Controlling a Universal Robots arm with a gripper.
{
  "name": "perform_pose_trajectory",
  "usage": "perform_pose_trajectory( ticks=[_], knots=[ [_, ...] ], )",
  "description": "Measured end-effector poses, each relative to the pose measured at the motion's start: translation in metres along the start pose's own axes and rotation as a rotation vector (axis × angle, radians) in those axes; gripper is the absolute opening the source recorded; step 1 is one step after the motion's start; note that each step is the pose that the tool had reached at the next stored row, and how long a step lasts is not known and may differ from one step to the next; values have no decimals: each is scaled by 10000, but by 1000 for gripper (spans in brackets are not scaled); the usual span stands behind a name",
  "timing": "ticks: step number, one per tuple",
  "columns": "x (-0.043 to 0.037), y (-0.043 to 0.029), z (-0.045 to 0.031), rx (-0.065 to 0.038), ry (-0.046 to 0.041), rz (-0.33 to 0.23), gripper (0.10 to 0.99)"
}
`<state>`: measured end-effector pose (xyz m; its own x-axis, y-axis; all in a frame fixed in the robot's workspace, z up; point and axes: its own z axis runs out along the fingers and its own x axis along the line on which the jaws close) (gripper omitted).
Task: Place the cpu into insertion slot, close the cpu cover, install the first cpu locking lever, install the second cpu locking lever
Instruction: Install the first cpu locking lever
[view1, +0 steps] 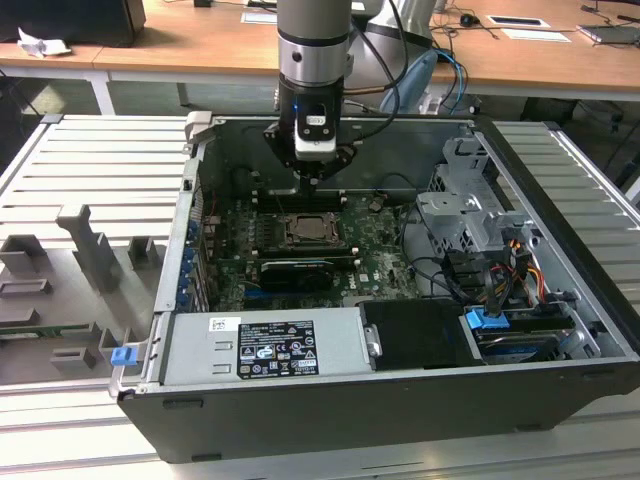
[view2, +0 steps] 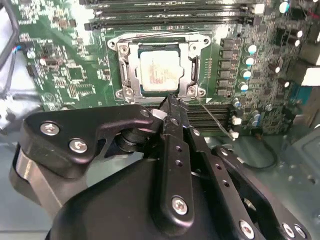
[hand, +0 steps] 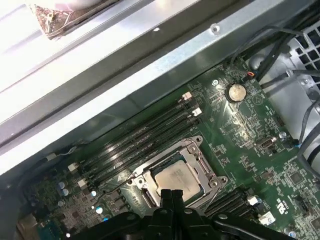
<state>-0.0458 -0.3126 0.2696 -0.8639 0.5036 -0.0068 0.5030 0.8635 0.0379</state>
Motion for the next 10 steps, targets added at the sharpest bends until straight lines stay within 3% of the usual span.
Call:
perform_pose_trajectory(
  ticks=[6, 8, 10],
  knots=[
    [0, 0, 1, -12, 58, -1525, 106],
    [0, 0, 2, -17, 92, -2412, 106],
    [0, 0, 2, -20, 111, -2923, 106]
  ],
)
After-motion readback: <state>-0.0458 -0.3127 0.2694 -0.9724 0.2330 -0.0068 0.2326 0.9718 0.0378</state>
